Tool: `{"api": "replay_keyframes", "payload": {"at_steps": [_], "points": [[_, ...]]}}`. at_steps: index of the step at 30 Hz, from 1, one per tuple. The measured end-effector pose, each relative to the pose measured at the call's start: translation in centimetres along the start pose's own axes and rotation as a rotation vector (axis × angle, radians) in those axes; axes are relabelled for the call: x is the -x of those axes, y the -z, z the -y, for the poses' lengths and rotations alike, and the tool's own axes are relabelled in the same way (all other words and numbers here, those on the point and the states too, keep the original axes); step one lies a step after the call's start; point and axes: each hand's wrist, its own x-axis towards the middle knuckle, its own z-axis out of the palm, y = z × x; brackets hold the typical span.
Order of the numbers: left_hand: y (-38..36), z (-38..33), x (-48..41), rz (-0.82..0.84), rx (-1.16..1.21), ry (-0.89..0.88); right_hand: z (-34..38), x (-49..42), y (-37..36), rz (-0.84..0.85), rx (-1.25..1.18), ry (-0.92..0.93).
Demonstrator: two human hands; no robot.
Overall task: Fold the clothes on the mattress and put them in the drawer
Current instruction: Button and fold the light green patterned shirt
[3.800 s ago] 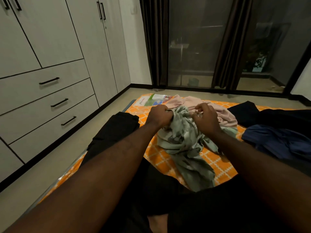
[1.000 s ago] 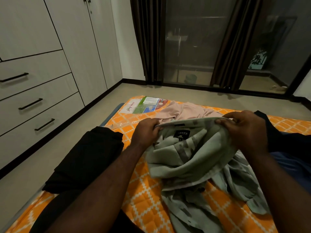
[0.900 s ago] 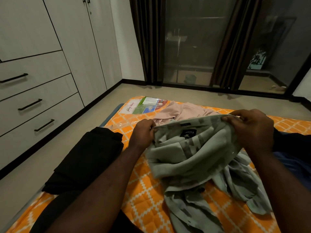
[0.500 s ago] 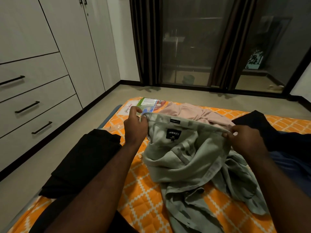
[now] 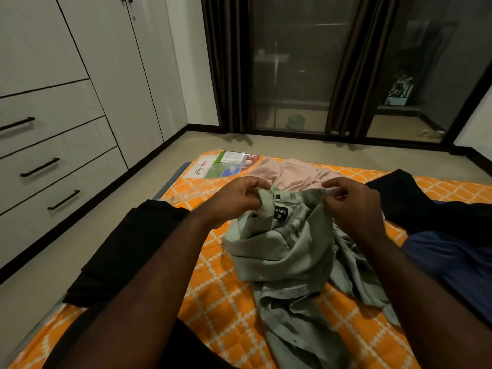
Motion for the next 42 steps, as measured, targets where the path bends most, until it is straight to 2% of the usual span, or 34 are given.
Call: {"api": "replay_keyframes", "payload": {"at_steps": [4, 10, 13, 15, 17, 22, 26, 28, 30, 33, 36, 39, 42], "points": [[-0.7, 1.4, -0.4, -0.121, -0.589, -0.176, 0.1, 0.5, -0.5, -0.01, -0.012, -0.031], [-0.5, 2.0, -0.4, -0.226, -0.846, -0.338, 0.4, 0.9, -1.2, 0.011, -0.039, -0.035], [-0.5, 1.2, 0.3, -0.274, -1.144, -0.427, 0.9, 1.2, -1.1, -0.054, -0.071, -0.008], [-0.5, 0.6, 0.2, -0.214, -1.247, -0.547, 1.2, 1.4, -1.2, -0.073, -0.089, 0.018], [-0.9, 0.3, -0.1, -0.077, -1.246, -0.603, 1.1, 1.5, -1.4, -0.059, -0.081, 0.019], [-2.0, 0.8, 0.1, 0.178, -1.302, -0.438, 0.8, 1.9, -2.1, 0.027, -0.063, 0.025], [-1.6, 0.8, 0.1, 0.24, -1.395, -0.385, 1.1, 2.3, -2.3, 0.059, -0.068, 0.039], [-1.7, 0.9, 0.1, 0.192, -1.365, -0.319, 1.1, 2.4, -2.4, 0.068, -0.07, 0.039], [-1.8, 1.3, 0.0, 0.092, -1.238, -0.22, 1.2, 2.5, -2.6, 0.093, -0.074, 0.032], [-1.8, 1.4, -0.4, -0.116, -0.943, -0.052, 1.4, 2.9, -2.8, 0.122, -0.108, 0.004], [-1.7, 1.3, -0.5, -0.321, -0.529, 0.066, 1.9, 3.2, -3.3, 0.13, -0.165, -0.052], [-1.9, 1.3, -0.5, -0.348, -0.191, 0.156, 2.4, 3.5, -3.8, 0.151, -0.241, -0.098], [-2.3, 1.4, -0.5, -0.268, -0.103, 0.232, 2.9, 3.9, -4.5, 0.146, -0.271, -0.122]]}}
